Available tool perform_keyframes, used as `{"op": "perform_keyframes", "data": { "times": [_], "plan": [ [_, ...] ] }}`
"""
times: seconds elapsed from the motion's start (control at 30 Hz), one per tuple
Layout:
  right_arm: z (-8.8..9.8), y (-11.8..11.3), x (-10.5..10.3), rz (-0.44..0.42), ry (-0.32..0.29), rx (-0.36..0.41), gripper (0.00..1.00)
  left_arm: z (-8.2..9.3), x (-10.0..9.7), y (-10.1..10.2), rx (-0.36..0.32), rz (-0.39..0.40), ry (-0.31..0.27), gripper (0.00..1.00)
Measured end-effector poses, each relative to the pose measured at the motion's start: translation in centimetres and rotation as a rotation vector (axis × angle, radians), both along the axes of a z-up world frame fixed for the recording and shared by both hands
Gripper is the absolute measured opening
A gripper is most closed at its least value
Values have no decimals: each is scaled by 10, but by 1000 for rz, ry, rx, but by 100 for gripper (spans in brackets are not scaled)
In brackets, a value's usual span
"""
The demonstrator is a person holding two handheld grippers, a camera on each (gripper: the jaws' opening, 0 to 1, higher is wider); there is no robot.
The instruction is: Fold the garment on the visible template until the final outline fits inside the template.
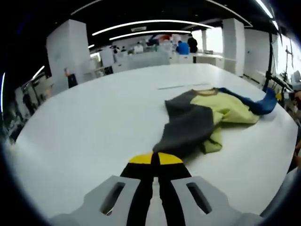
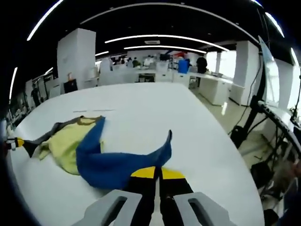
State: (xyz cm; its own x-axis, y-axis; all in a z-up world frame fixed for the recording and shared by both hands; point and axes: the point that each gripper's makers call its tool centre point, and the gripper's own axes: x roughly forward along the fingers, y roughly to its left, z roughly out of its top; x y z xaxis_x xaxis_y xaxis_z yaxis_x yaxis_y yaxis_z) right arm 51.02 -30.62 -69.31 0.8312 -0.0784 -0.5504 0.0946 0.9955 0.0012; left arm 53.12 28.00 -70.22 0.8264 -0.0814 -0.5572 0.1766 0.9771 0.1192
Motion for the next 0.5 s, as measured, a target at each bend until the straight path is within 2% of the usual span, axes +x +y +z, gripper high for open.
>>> {"op": "perform_keyframes", "data": {
  "times": [0.1, 0.17, 0.3, 0.33, 0.37, 0.5],
  "plan": [
    [-4, -9, -1, -13, 11, -25, 0, -1, 0, 11, 1, 24, 2, 0],
    [-6, -15, -2, -30, 17, -24, 0, -1, 1, 18, -28, 49, 6, 0],
    [-5, -31, 0, -58, 0, -47, 0, -1, 4, 27, -23, 69, 8, 0],
    [-4, -35, 0, -67, -5, -51, 0, -2, 5, 29, -31, 83, 11, 0],
    [-3, -43, 0, -91, -9, -47, 0, -3, 5, 30, -75, 116, 18, 0],
    [-1, -60, 1, -129, -21, -55, 0, -4, 11, 33, -81, 104, 26, 0]
  ]
}}
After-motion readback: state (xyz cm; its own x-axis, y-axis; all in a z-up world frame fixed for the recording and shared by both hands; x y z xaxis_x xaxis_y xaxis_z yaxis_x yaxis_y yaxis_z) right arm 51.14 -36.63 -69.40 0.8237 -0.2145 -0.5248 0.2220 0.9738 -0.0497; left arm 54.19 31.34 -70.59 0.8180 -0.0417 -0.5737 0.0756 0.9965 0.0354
